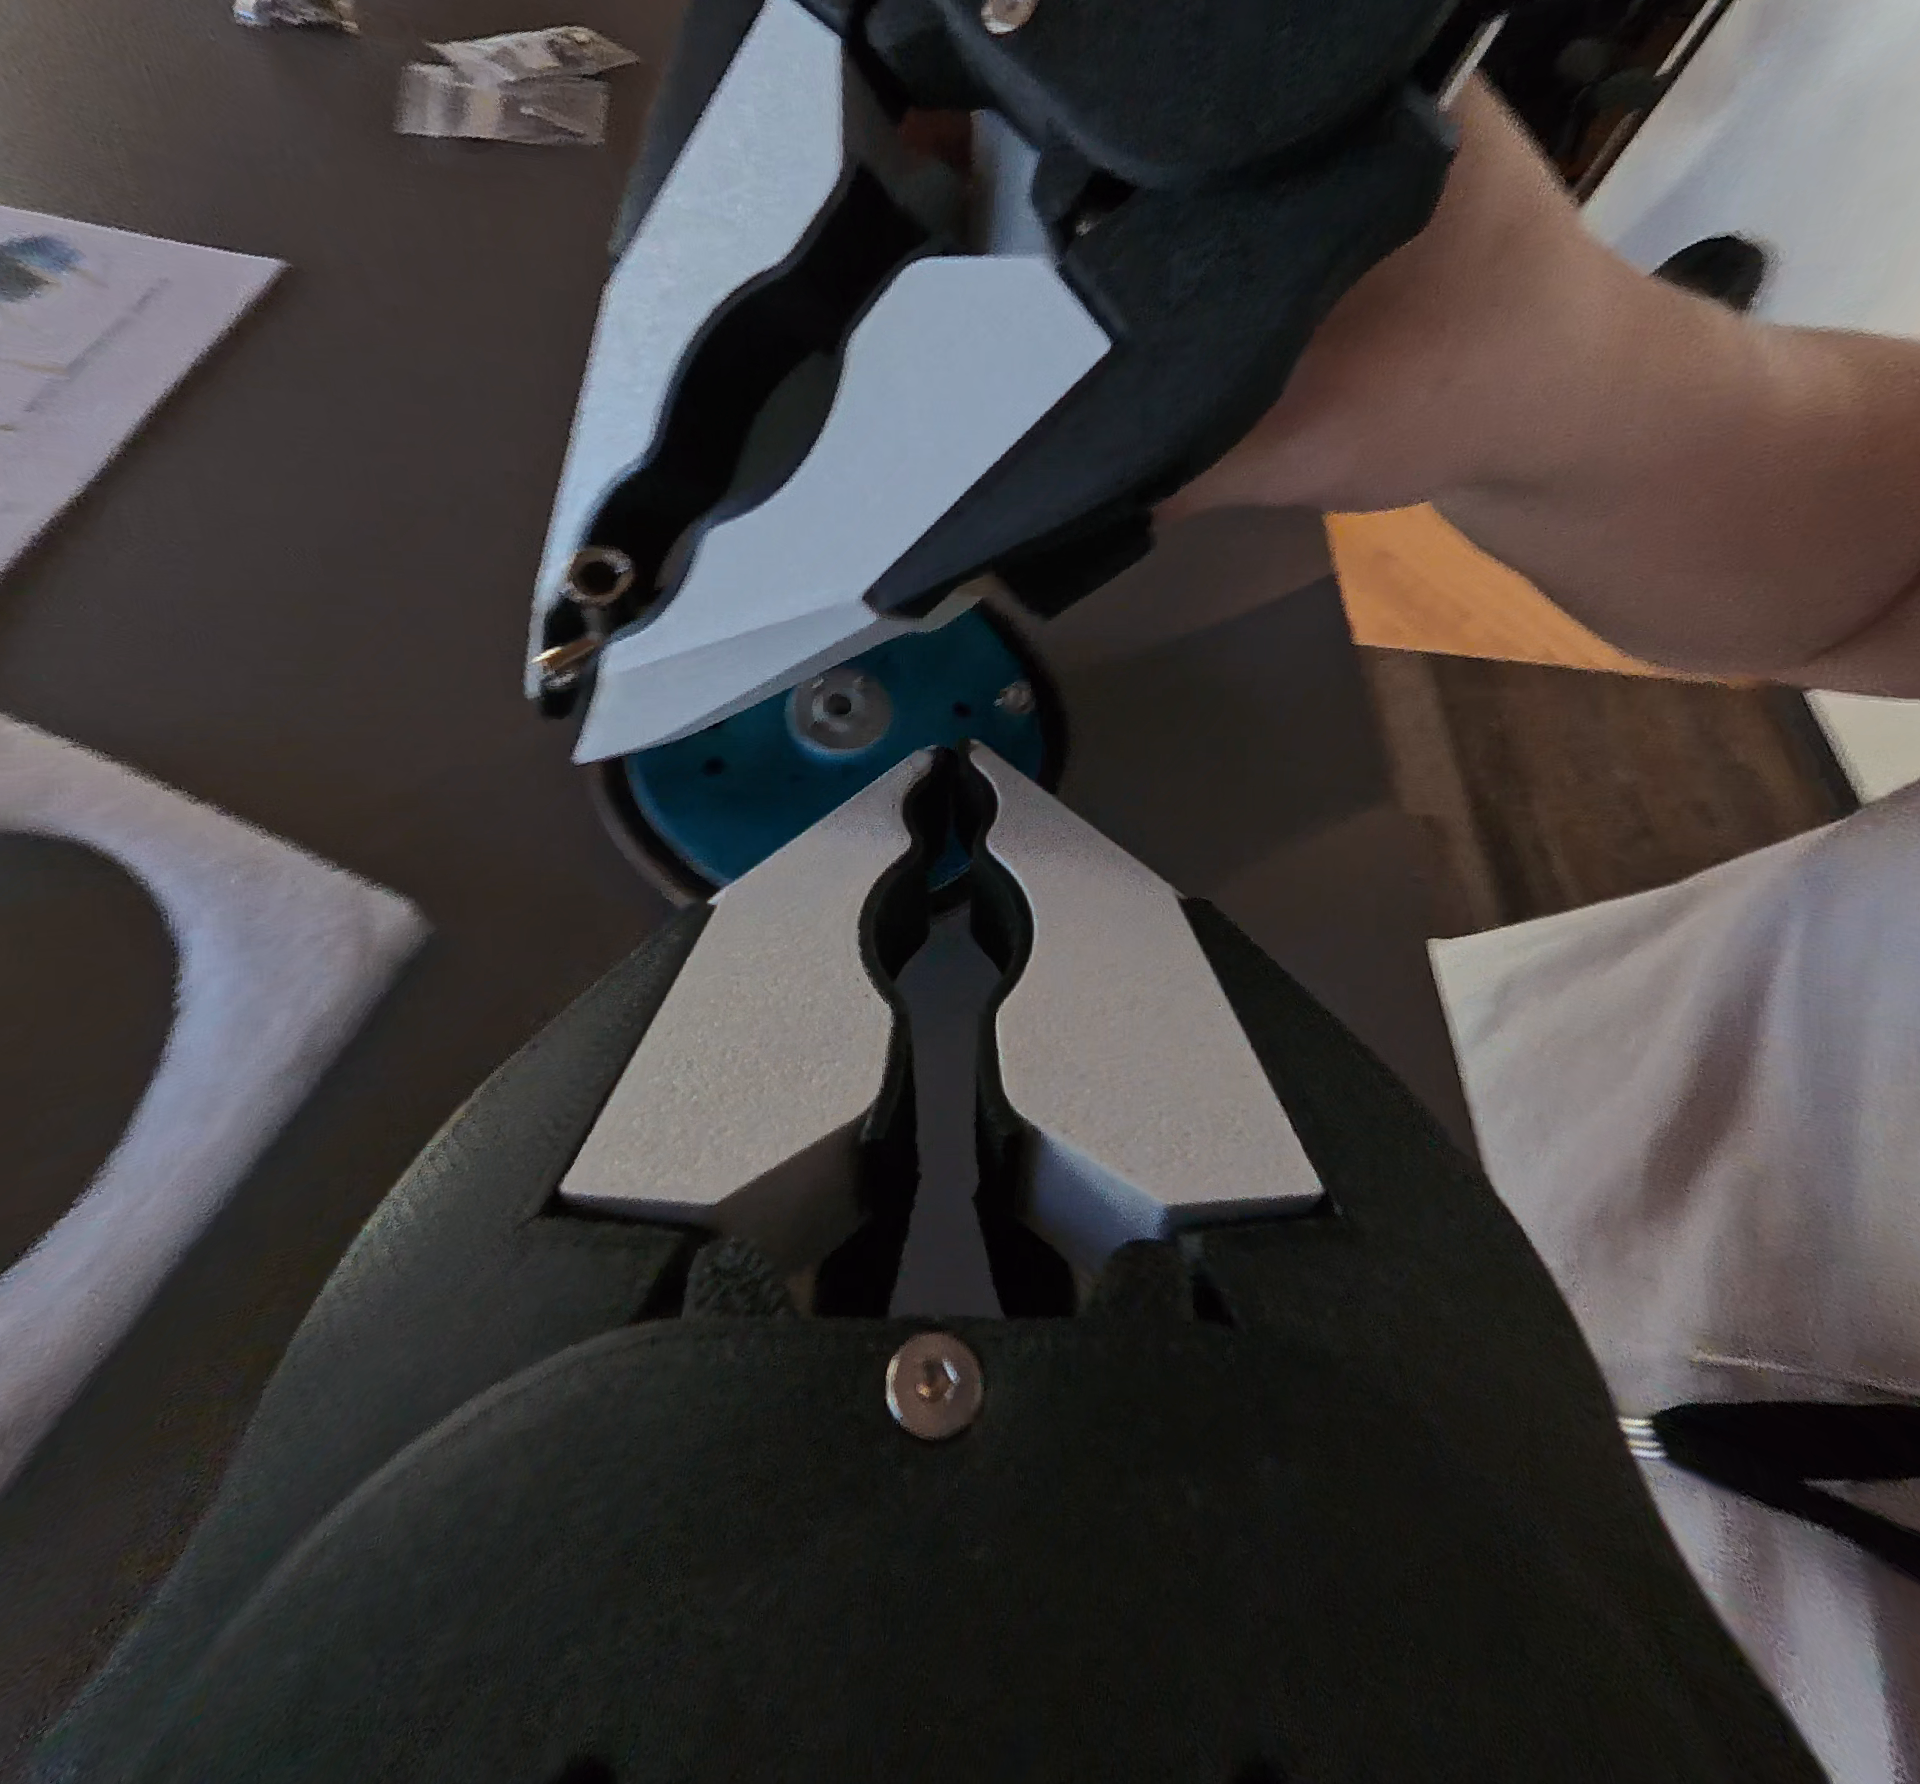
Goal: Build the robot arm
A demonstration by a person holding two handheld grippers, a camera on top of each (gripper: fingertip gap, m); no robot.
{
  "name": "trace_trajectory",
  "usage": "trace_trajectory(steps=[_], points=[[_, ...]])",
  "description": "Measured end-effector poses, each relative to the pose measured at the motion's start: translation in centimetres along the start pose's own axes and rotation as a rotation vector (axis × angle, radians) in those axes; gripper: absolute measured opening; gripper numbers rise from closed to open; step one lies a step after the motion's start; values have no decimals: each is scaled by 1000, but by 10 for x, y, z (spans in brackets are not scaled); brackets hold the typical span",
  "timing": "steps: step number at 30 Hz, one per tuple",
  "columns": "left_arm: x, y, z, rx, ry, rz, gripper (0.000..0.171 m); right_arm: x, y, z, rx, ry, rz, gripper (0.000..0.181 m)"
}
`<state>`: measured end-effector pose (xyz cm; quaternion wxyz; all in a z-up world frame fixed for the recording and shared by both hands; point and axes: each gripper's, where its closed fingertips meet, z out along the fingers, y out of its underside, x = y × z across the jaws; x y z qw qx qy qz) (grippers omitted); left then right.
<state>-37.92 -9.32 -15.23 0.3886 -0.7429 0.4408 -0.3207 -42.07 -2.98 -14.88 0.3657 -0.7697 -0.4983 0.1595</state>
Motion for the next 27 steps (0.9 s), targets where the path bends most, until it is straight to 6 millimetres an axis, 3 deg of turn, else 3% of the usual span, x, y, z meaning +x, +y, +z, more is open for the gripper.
trace_trajectory(steps=[3, 6, 8, 11, 13, 15, 18, 20, 27], points=[[6, -4, 9, 2, 15, 3, 3, 0, 0, 0, -1, -7, -4, 8], [4, -24, -15, 118, -37, 126, 16, -1, 0, 0, 6, -18, -14, 8], [1, -24, -36, 132, -55, 296, 26, -1, 0, 0, 4, -36, -11, 8], [5, -15, -55, 123, 40, 584, 18, -1, 0, 1, 2, -62, -5, 8], [-5, -9, -52, 77, 68, 719, 7, -1, -1, 1, -1, -74, -8, 8], [-16, -4, -42, 8, 118, 699, 10, -1, -1, 2, -5, -76, -13, 8], [-11, 2, -33, -33, 279, 574, 11, -1, -1, 2, -7, -80, -18, 8], [-18, 4, -29, -51, 279, 557, 11, -1, -1, 2, -10, -88, -16, 8], [-13, 12, -20, -69, 351, 534, 4, -1, -1, 2, -4, -98, -8, 8]])
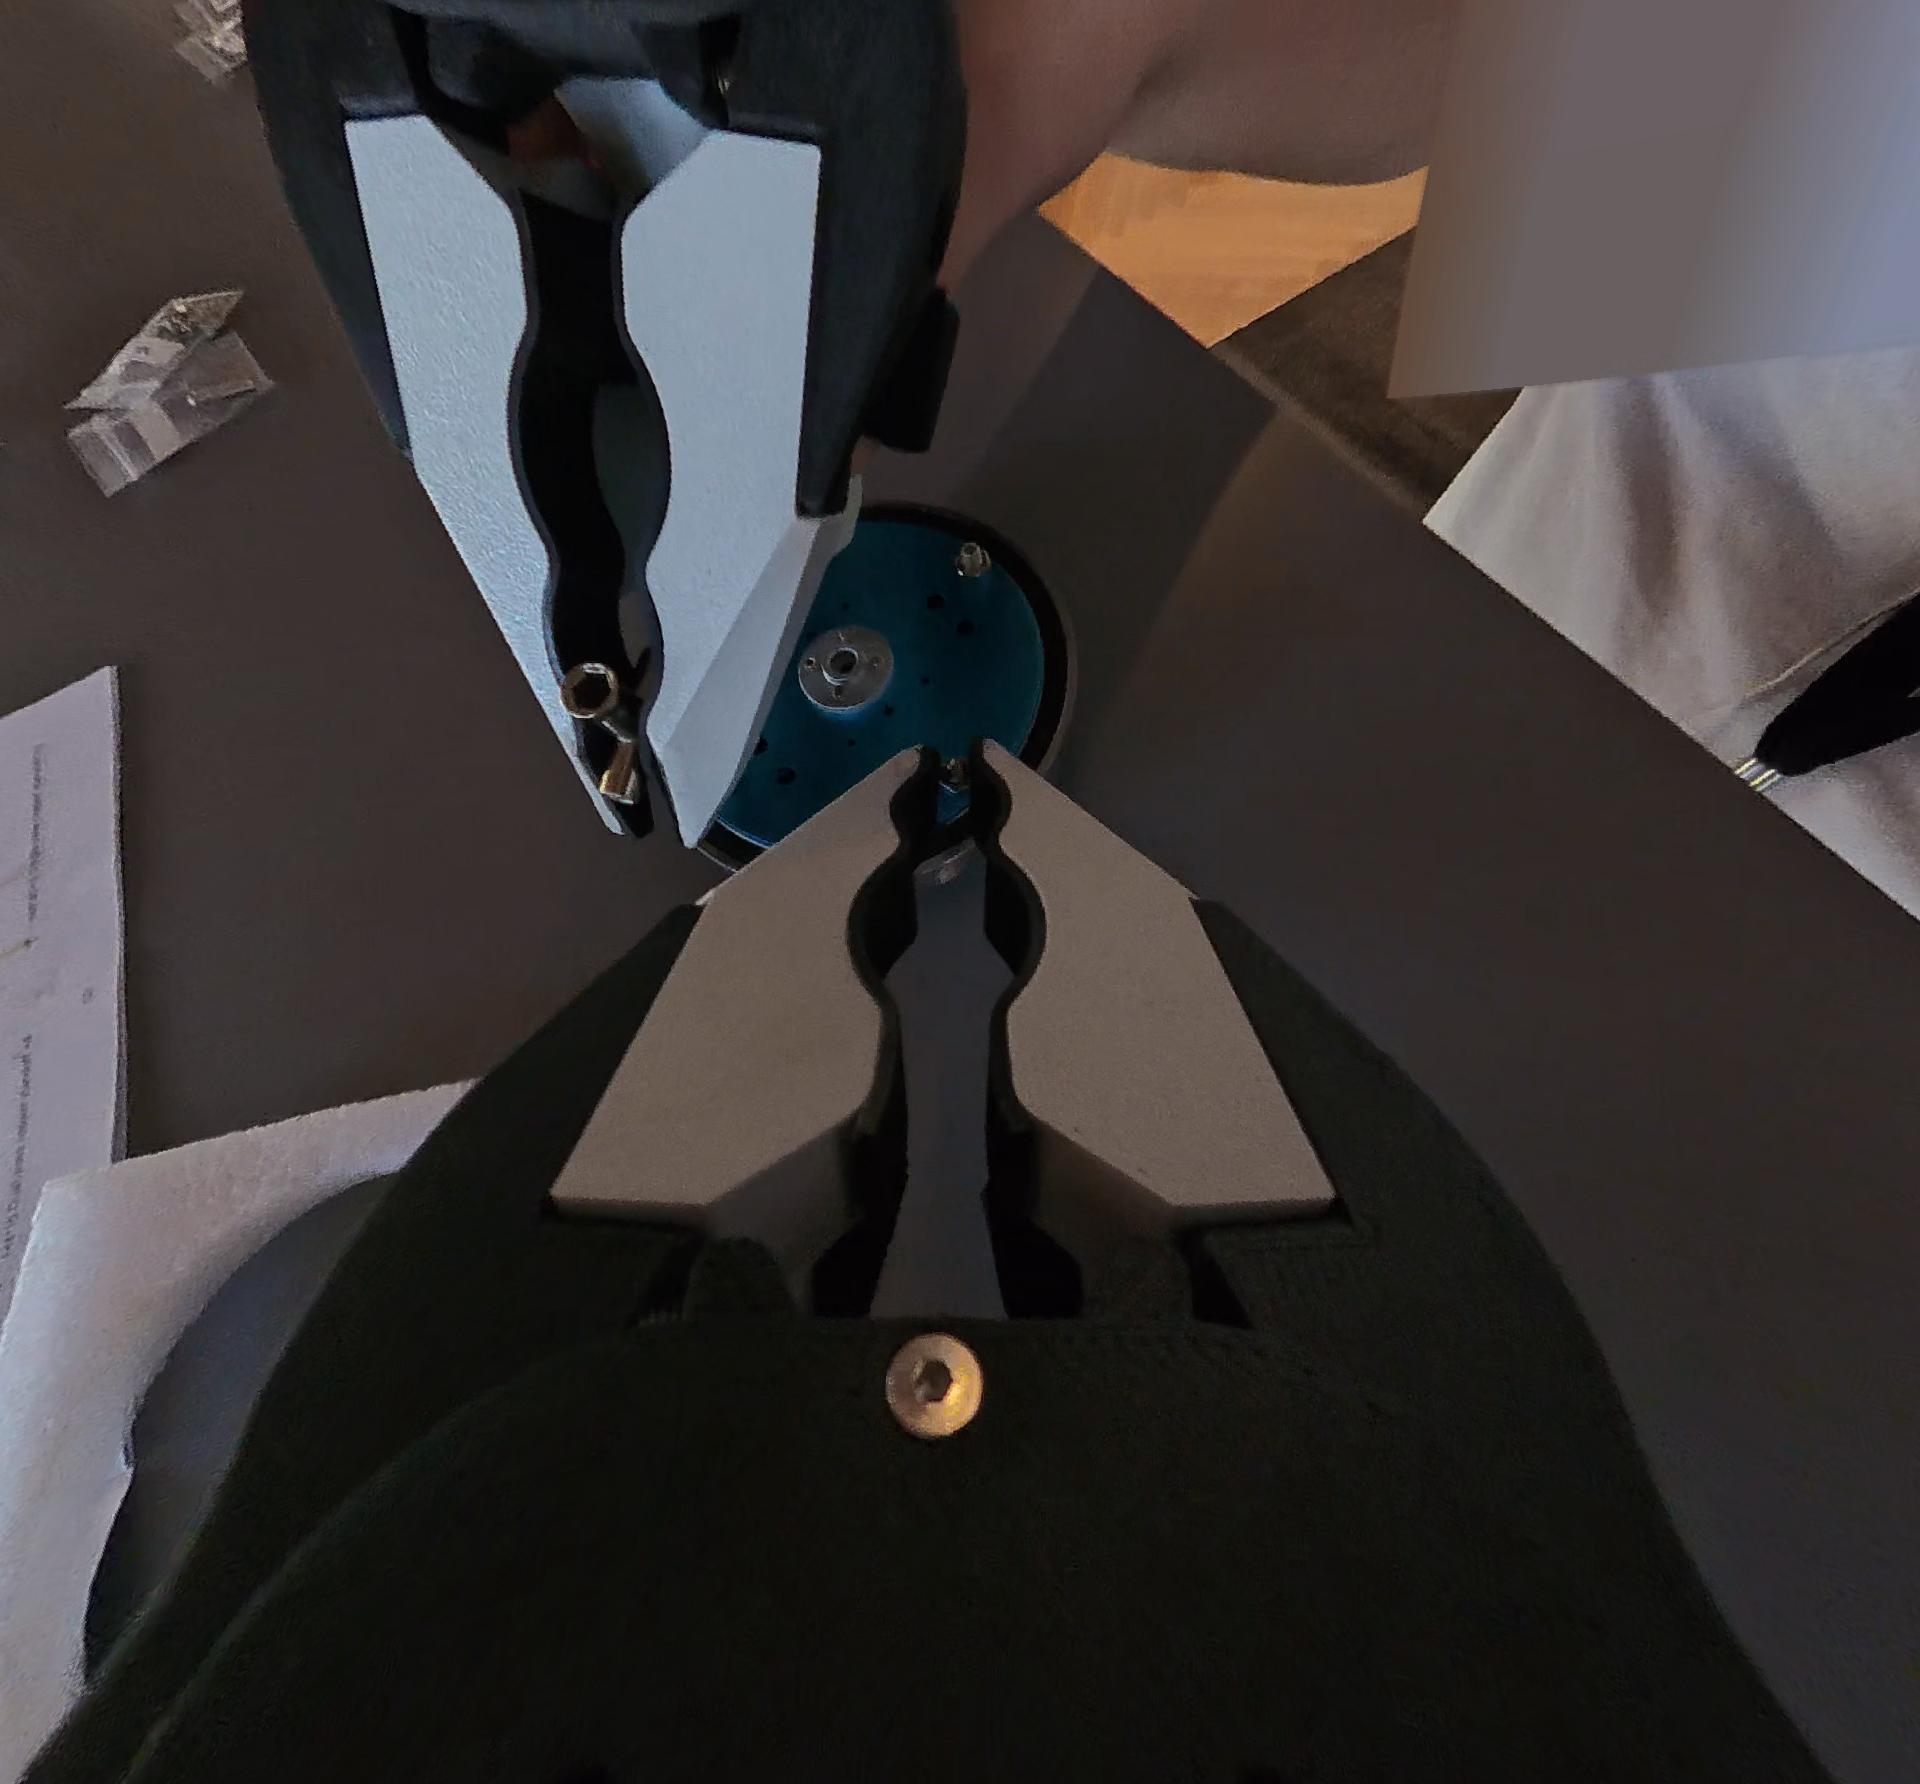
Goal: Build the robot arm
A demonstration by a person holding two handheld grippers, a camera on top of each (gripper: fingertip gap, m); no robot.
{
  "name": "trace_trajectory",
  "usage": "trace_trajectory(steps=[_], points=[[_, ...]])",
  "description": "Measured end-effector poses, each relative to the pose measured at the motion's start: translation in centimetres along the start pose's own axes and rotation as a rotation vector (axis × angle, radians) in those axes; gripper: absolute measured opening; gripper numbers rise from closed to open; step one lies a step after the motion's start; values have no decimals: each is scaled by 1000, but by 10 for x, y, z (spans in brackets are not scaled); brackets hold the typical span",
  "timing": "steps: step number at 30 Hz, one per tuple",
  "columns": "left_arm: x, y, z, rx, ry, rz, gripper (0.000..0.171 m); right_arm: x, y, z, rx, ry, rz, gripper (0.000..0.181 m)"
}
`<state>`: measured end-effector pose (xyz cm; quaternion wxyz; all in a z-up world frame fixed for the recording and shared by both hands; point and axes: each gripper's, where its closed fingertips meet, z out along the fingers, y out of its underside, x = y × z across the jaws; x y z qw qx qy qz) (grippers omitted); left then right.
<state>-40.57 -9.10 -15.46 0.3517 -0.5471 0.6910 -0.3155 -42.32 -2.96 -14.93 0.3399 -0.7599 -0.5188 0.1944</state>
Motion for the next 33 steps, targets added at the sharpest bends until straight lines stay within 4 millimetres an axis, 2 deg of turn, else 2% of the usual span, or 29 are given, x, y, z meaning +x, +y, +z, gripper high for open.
trace_trajectory(steps=[6, 9, 11, 14, 17, 20, 22, 25, 28, 30, 33], points=[[1, -5, 8, -21, -27, -23, 1, 0, 3, -3, 28, 7, 36, 8], [1, -10, 17, -7, -68, -19, 0, 0, 4, -6, 74, 20, 77, 8], [10, -18, 26, 33, -23, -58, 0, 2, 6, -7, 85, 45, 94, 8], [12, -25, 34, 57, -28, -85, 0, 3, 8, -9, 78, 75, 96, 8], [9, -30, 24, 102, -71, -113, 0, 3, 8, -10, 76, 77, 78, 8], [1, -27, -2, 165, -130, -85, 16, 3, 8, -9, 68, 63, 73, 8], [1, -18, -10, 154, -110, -38, 9, 3, 8, -9, 65, 60, 69, 8], [0, -9, -5, 97, -52, -9, 8, 3, 8, -9, 65, 57, 70, 8], [3, -9, 3, 93, 25, -33, 10, 3, 8, -9, 60, 54, 68, 8], [2, -8, 7, 87, 37, -24, 3, 3, 8, -9, 56, 54, 64, 8], [3, -8, 8, 84, 59, -11, 3, 2, 8, -9, 58, 55, 60, 8]])
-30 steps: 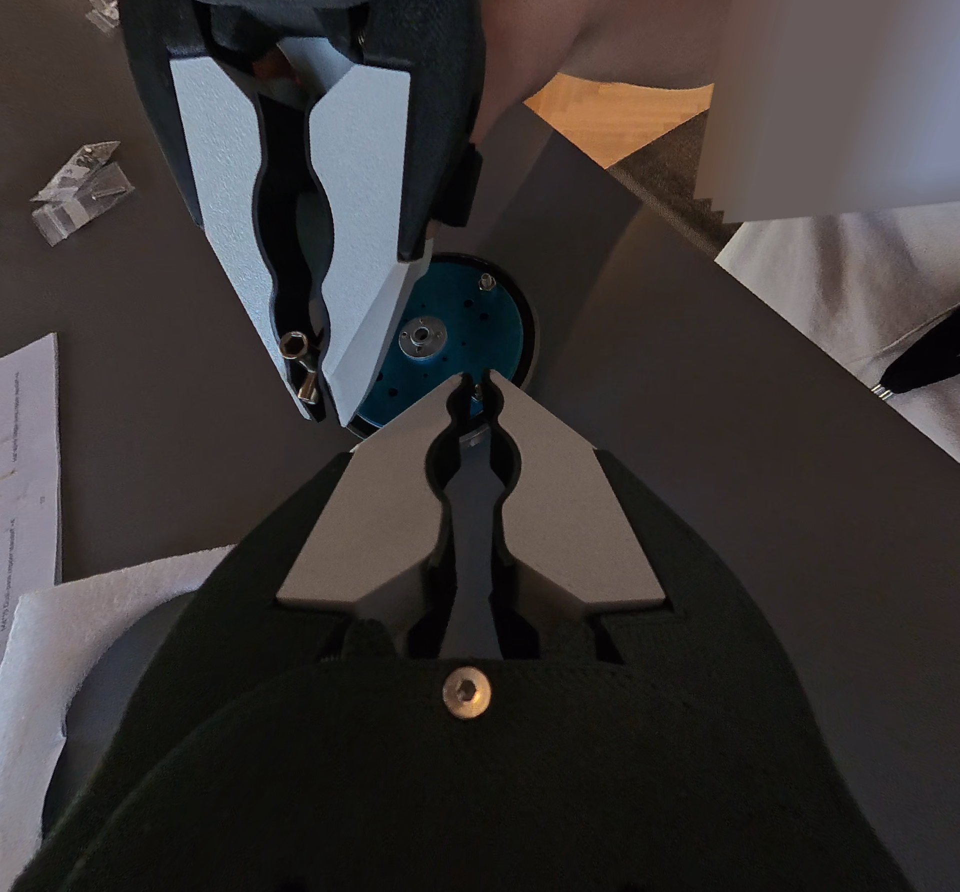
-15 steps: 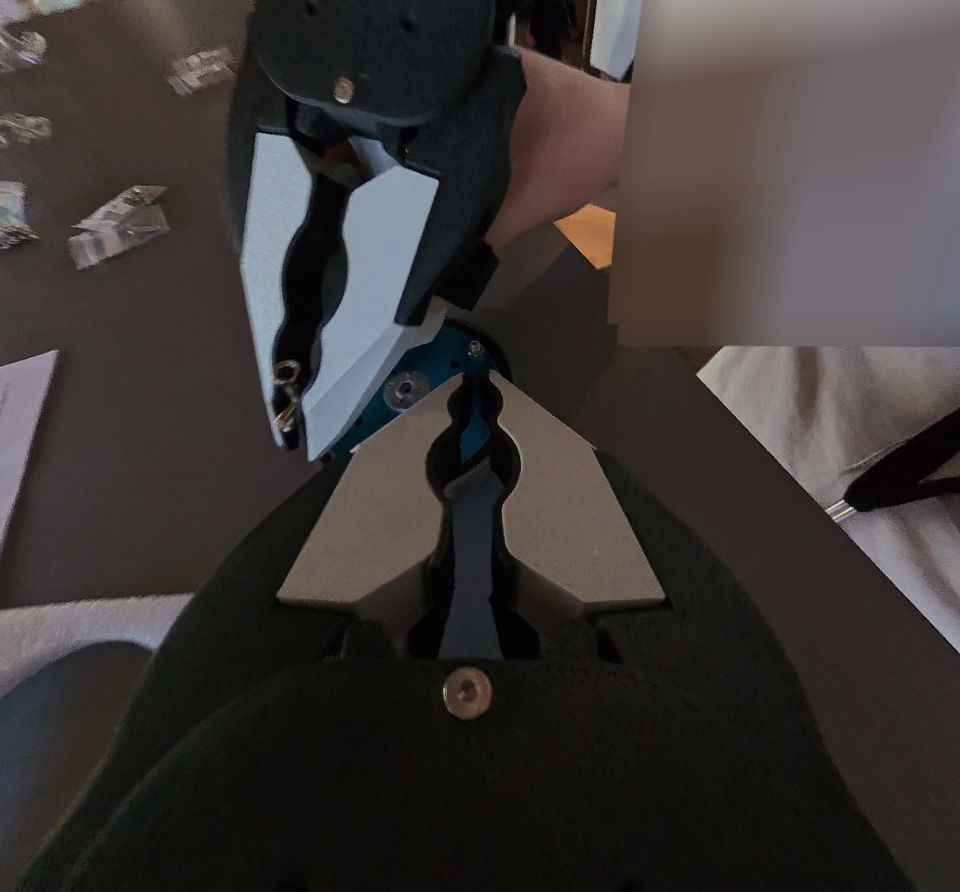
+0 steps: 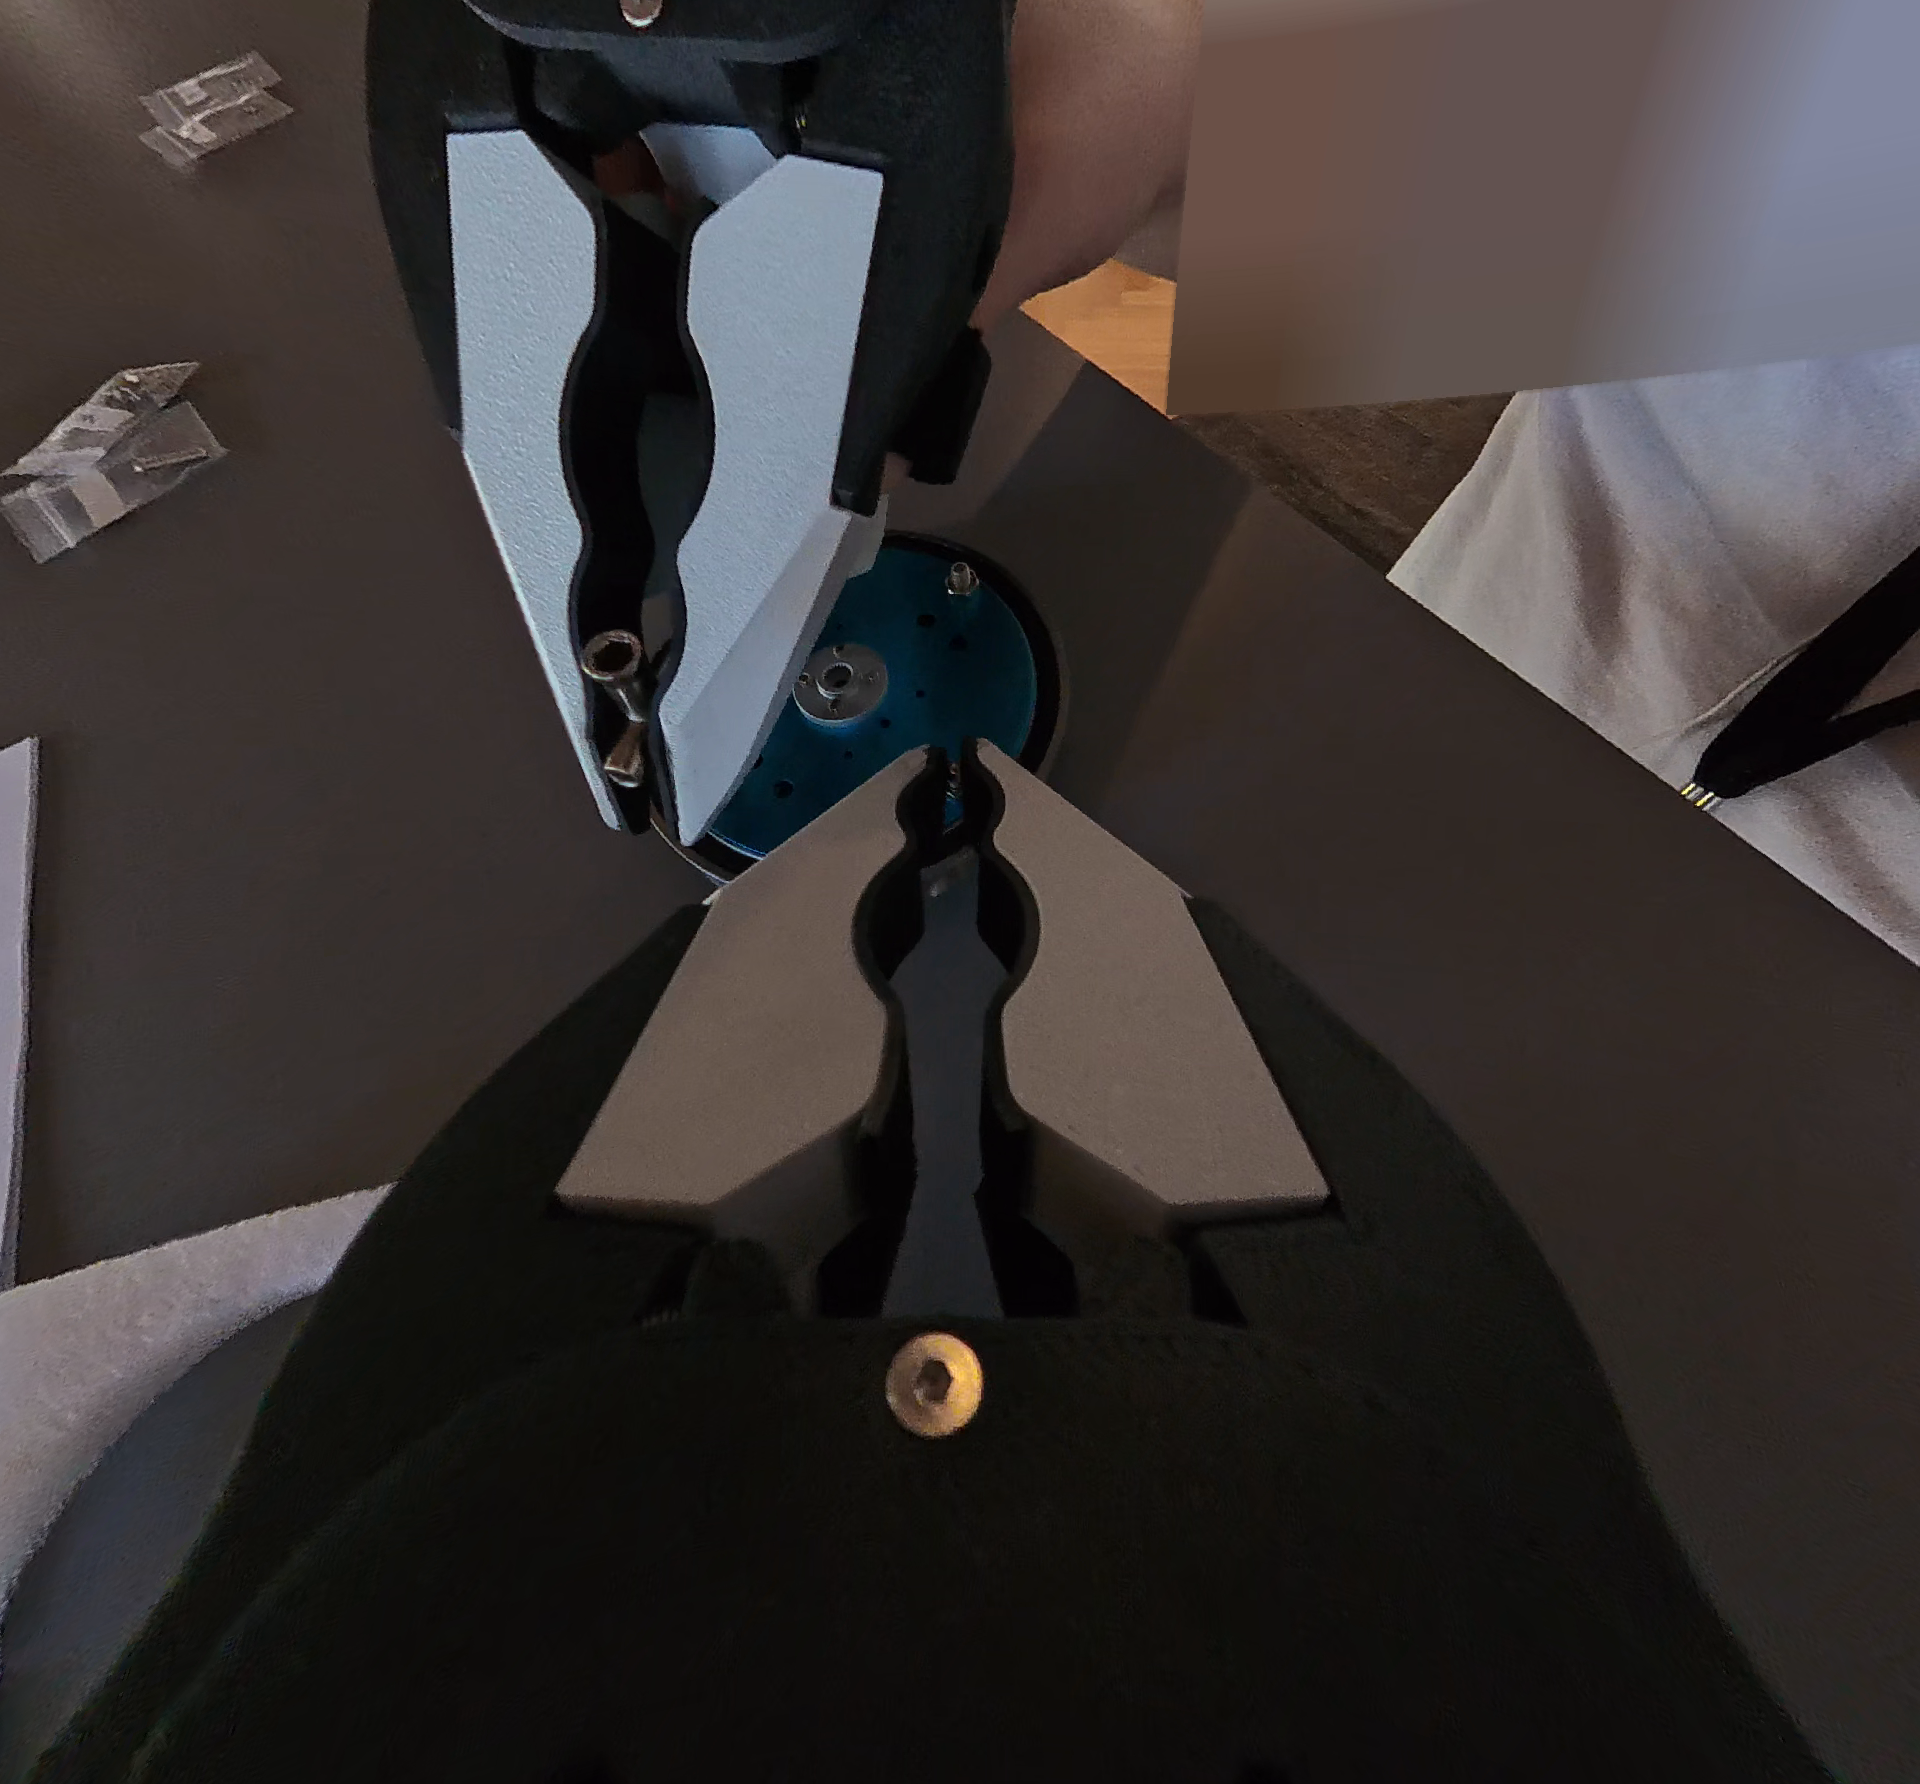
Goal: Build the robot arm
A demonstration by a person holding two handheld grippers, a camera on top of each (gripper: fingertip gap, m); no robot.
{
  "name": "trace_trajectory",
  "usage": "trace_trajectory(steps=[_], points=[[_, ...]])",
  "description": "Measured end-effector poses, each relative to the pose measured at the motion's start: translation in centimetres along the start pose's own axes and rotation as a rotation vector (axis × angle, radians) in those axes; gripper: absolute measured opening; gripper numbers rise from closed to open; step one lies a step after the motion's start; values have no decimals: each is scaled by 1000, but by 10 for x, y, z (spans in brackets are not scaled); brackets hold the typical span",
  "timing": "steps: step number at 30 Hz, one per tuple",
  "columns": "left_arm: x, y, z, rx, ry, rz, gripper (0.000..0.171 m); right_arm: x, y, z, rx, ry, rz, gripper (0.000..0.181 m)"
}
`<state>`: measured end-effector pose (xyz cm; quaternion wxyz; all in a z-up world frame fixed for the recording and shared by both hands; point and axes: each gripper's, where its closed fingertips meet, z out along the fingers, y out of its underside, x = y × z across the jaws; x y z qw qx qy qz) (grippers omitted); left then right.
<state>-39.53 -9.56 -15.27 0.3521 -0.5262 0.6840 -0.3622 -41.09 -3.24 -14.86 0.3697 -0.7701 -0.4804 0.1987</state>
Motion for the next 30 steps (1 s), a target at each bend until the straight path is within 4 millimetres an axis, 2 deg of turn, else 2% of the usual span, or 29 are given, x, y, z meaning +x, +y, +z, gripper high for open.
trace_trajectory(steps=[11, 13, 14, 17, 18, 20, 23, 26, 30], points=[[2, -9, 22, -13, -12, 13, 0, 0, 2, -2, 17, -12, 6, 8], [-6, -12, 19, 4, -66, -19, 0, -1, 2, -2, 18, -24, 5, 8], [-9, -19, 17, 46, -91, -60, 0, -1, 2, -2, 18, -30, 5, 8], [-1, -44, 18, 139, -118, -169, 9, 0, 2, -1, 12, -47, 5, 8], [1, -43, 23, 108, -157, -161, 16, 0, 2, -1, 10, -50, 3, 8], [1, -35, 30, 47, -265, -97, 17, 0, 1, 0, 10, -54, -1, 8], [-5, -26, 36, -10, -362, -101, 10, 0, 1, 1, 14, -64, -3, 8], [-10, -27, 39, -22, -406, -104, 5, 0, 1, 1, 18, -75, -2, 8], [-7, -27, 45, -42, -377, -85, 0, -1, 0, 0, 27, -97, 0, 8]])
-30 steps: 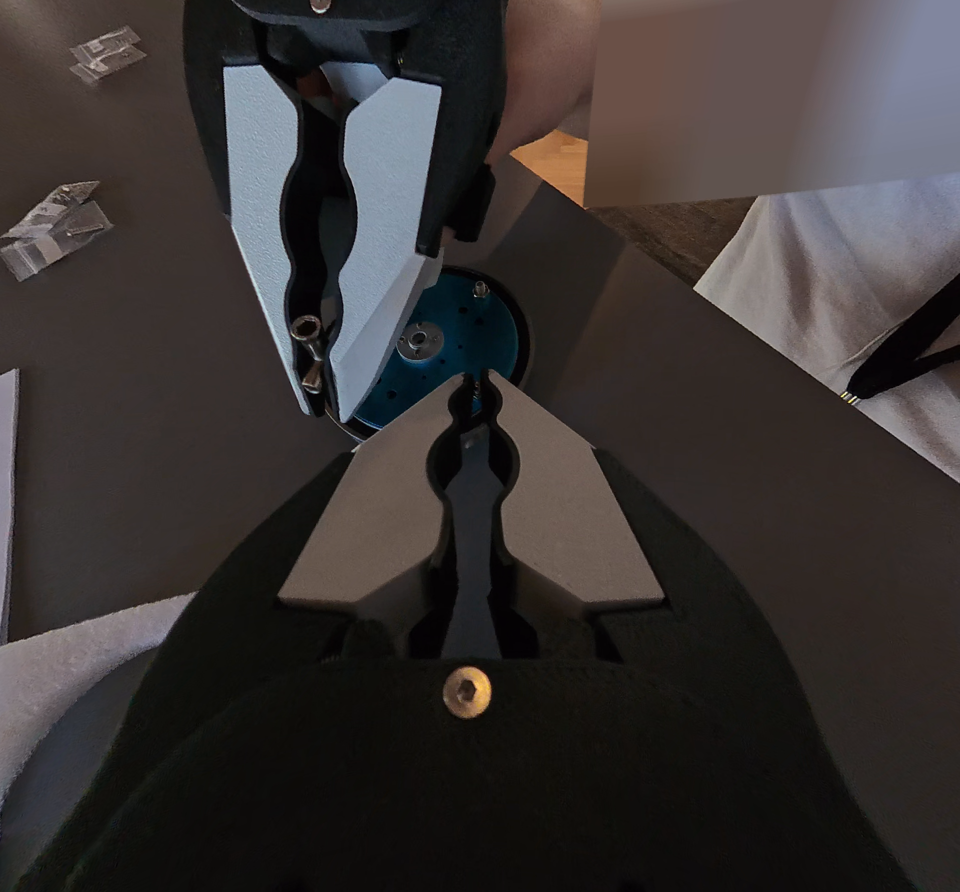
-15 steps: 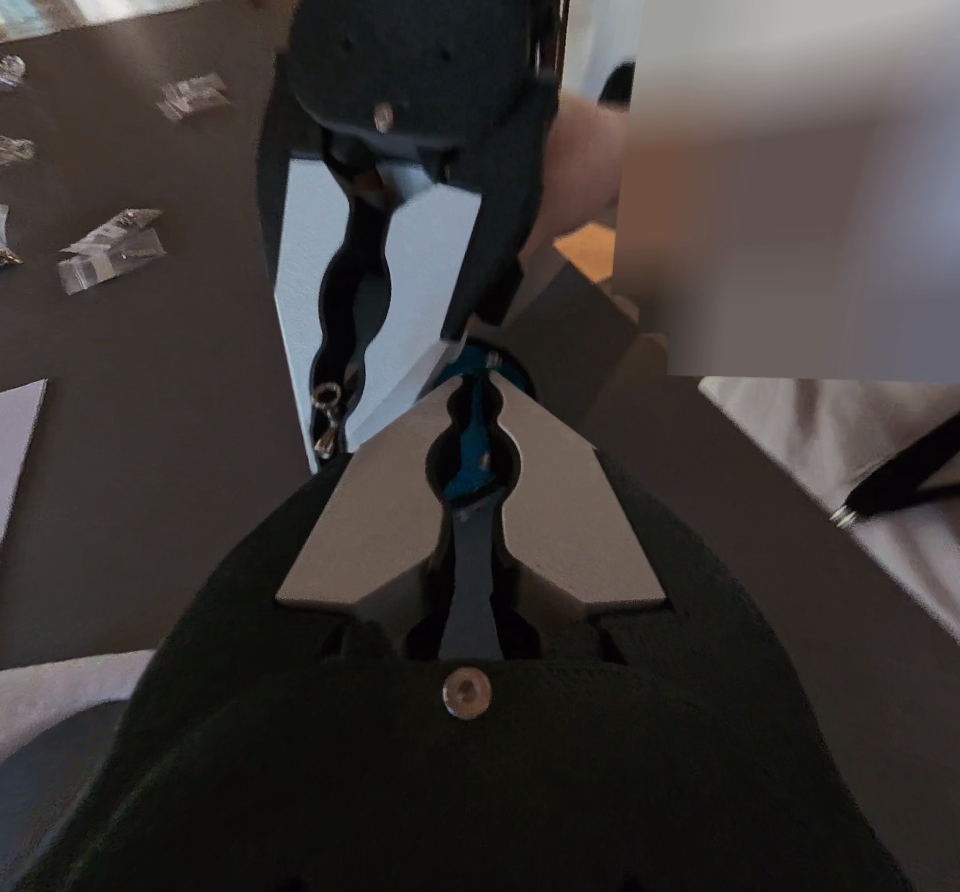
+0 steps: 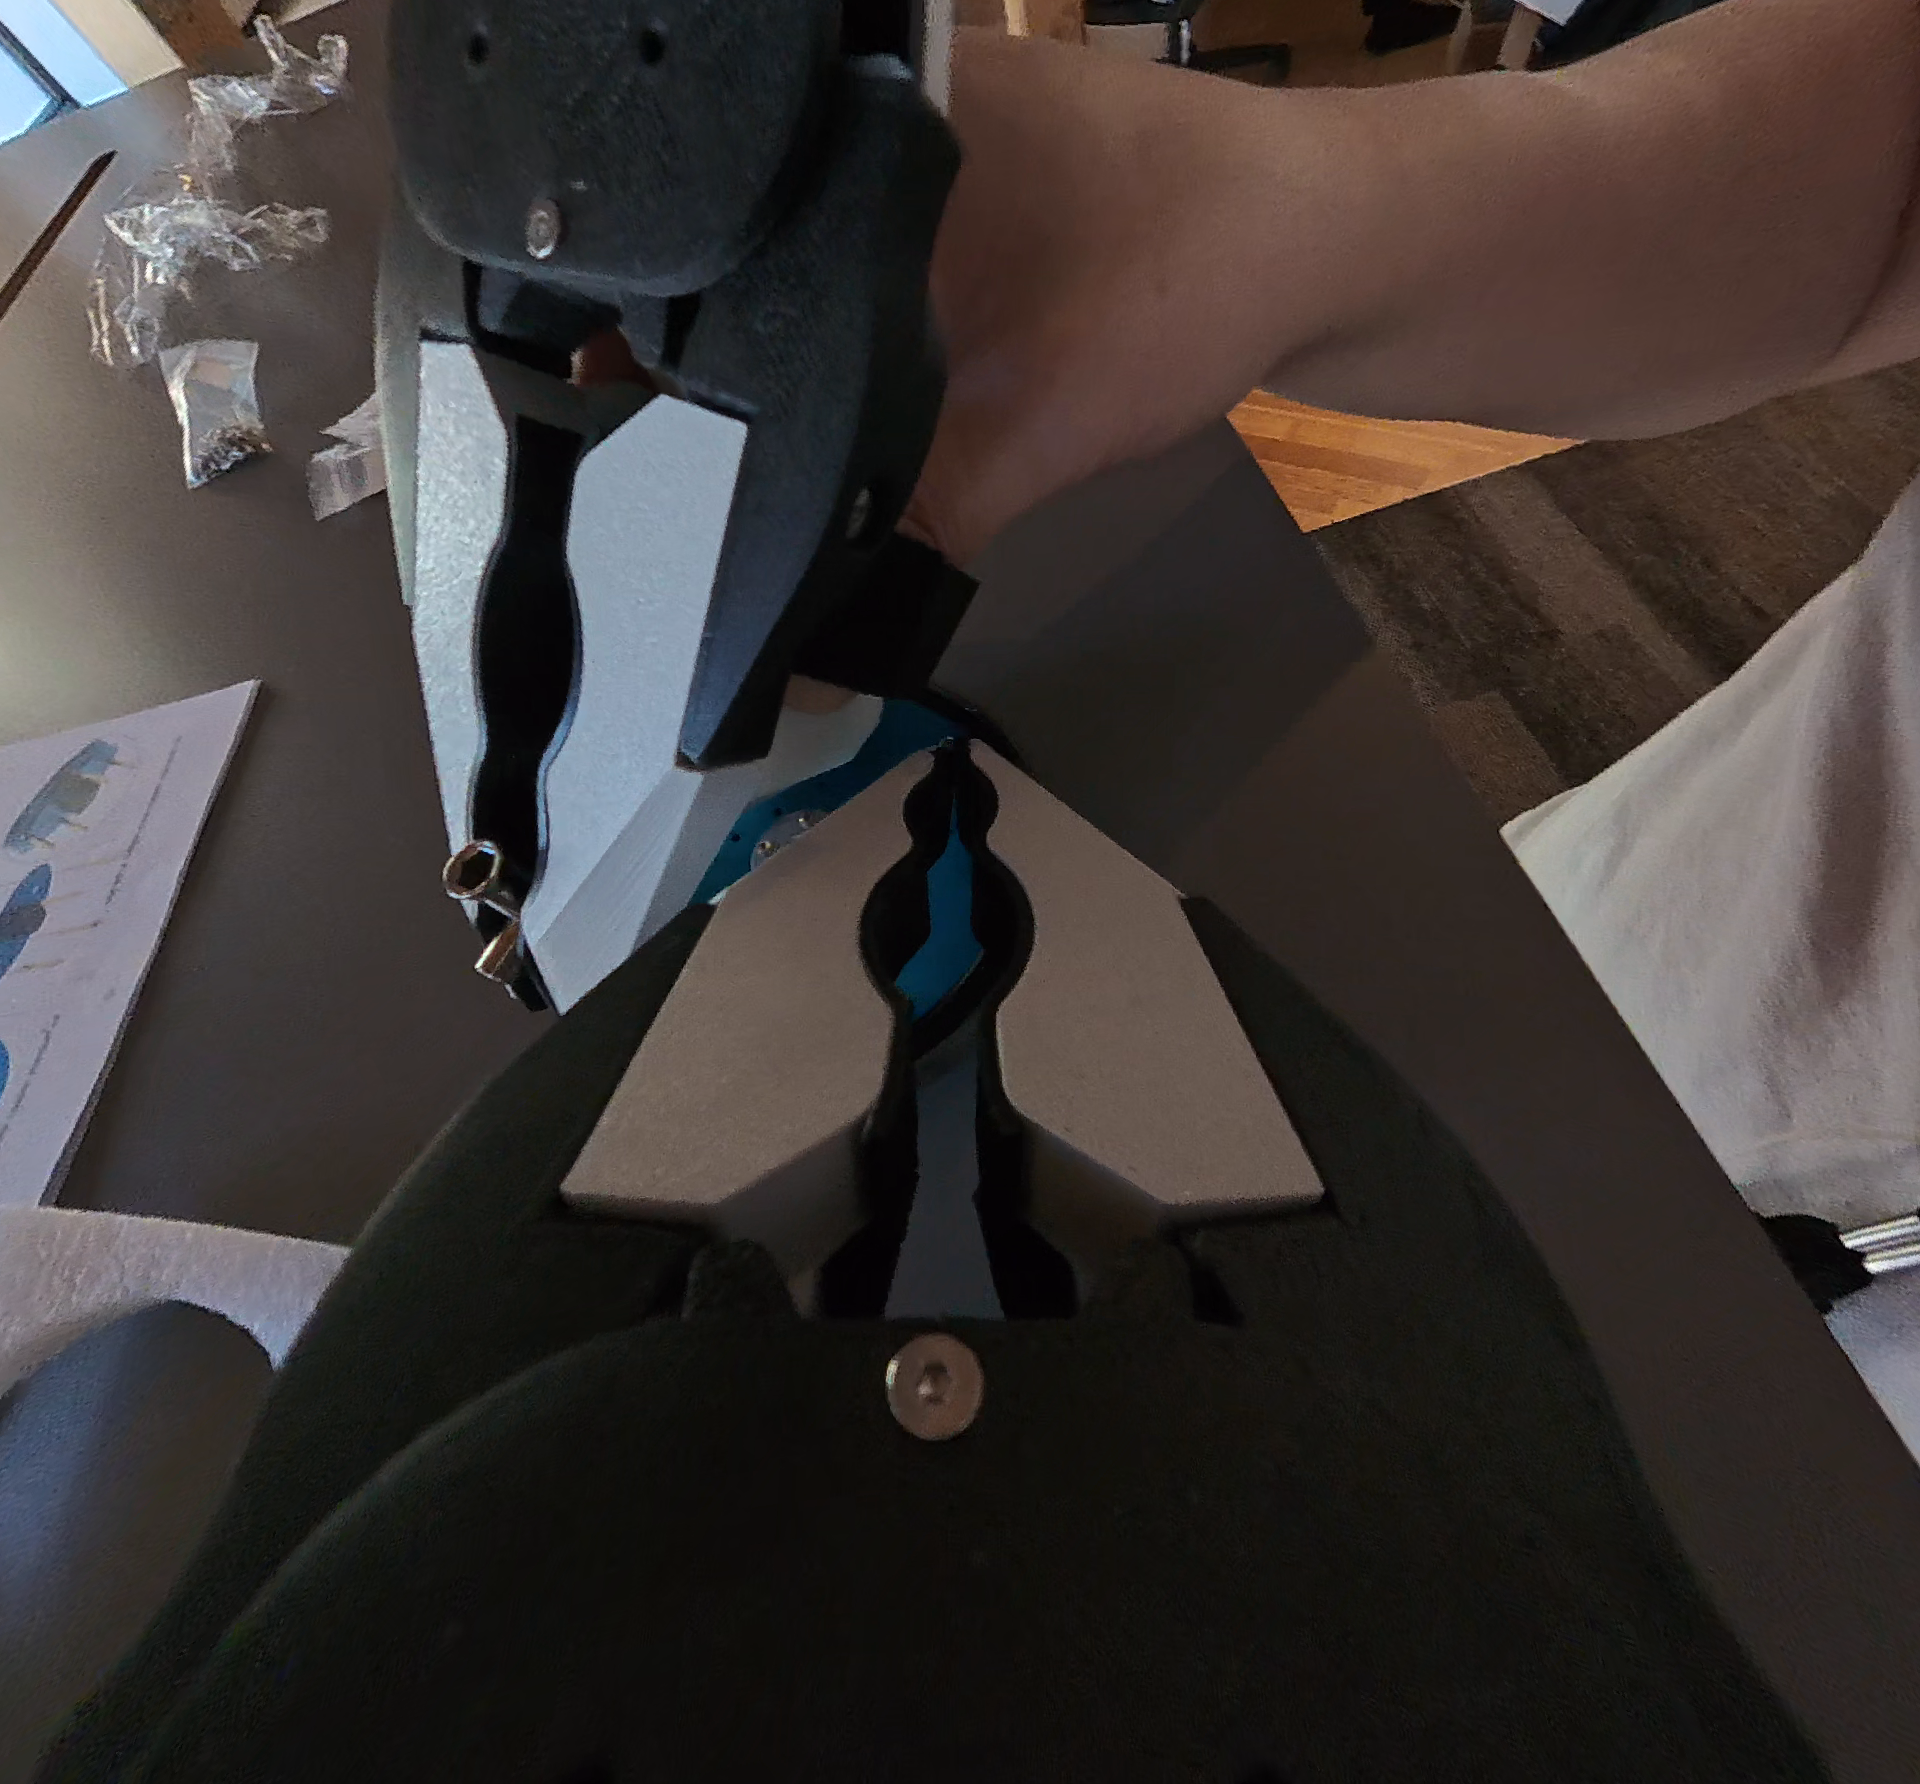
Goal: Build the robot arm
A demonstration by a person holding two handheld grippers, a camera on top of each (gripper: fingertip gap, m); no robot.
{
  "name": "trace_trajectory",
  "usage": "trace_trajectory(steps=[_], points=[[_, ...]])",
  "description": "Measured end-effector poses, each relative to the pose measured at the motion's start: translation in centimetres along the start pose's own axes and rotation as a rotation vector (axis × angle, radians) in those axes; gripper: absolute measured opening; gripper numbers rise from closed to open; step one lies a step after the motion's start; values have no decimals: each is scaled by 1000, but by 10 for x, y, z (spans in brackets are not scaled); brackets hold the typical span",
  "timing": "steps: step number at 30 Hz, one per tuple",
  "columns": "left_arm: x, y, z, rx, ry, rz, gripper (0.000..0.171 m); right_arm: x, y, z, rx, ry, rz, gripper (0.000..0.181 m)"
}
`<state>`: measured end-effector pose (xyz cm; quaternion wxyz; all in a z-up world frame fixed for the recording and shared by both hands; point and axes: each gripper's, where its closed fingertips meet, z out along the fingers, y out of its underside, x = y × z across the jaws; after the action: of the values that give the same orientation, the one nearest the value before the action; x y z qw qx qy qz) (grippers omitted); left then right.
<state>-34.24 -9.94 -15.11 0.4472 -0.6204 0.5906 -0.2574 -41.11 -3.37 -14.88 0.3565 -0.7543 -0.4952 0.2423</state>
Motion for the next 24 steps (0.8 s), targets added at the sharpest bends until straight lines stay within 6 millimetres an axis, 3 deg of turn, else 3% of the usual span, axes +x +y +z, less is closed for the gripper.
trace_trajectory(steps=[4, 9, 17, 19, 22, 24], points=[[3, 1, 4, -30, 25, 12, 0, 1, 0, 0, 4, -3, -7, 8], [-10, 2, 6, -29, -42, -32, 0, 4, 1, -1, 4, -4, 0, 8], [-12, -1, 14, -56, -26, -35, 0, 10, 2, -2, -5, -14, 9, 8], [-16, -3, 6, -33, -41, -48, 0, 9, 2, -2, -6, -35, 13, 8], [-33, -15, -29, 103, -71, -118, 4, 10, 2, -1, -4, -48, 17, 8], [-44, -6, -46, 127, -59, -139, 30, 10, 2, 1, -11, -50, 18, 8]])
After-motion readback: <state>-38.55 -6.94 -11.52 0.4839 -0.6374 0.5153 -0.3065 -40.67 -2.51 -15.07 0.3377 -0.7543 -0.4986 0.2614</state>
